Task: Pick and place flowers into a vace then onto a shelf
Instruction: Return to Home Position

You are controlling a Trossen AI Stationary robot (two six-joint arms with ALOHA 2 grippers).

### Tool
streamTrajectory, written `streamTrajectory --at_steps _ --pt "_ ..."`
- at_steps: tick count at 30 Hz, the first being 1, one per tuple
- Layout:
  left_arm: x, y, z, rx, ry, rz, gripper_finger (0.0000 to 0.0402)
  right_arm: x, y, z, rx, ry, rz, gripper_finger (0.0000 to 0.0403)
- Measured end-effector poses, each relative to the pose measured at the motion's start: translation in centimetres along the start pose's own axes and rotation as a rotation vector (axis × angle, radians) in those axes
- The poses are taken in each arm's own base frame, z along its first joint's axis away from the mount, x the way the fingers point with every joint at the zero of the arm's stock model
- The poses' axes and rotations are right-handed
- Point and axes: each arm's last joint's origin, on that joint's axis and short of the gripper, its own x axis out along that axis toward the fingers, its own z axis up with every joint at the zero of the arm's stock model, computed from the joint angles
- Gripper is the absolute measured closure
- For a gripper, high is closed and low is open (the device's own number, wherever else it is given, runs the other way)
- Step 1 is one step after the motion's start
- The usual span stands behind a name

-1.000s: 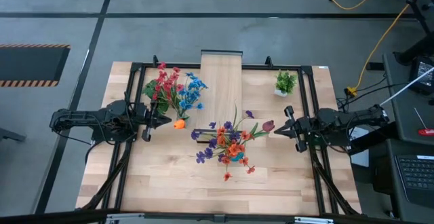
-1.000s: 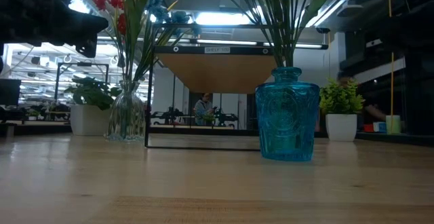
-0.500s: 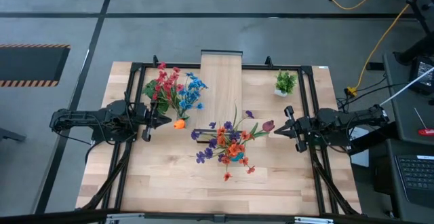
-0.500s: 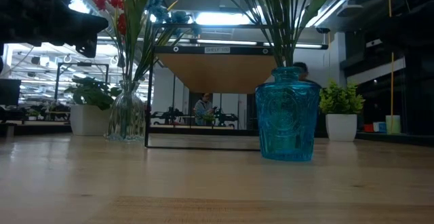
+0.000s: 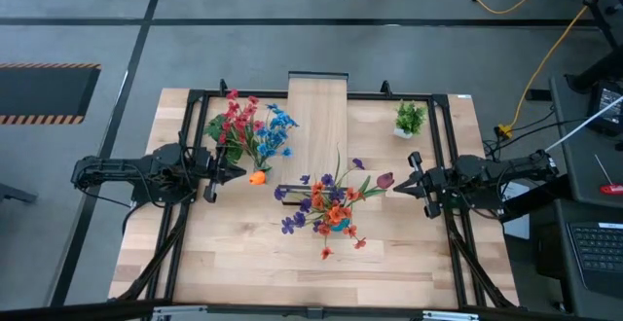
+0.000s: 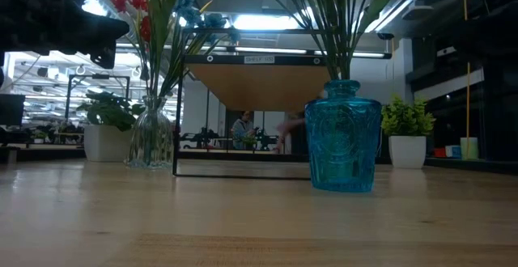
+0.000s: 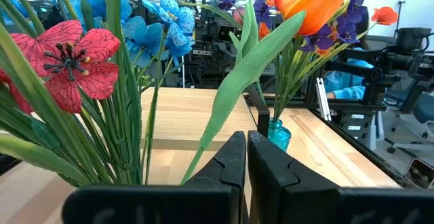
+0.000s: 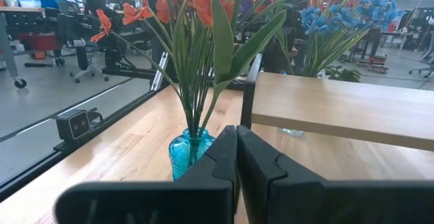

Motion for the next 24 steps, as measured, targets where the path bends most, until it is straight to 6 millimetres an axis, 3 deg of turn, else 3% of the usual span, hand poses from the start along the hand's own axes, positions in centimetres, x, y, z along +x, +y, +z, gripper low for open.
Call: streamTrajectory --at_steps 24 --pt "0.00 0.00 0.00 0.000 0.000 0.001 0.0390 0.00 0.00 -0.02 0.000 0.001 0.000 0.0388"
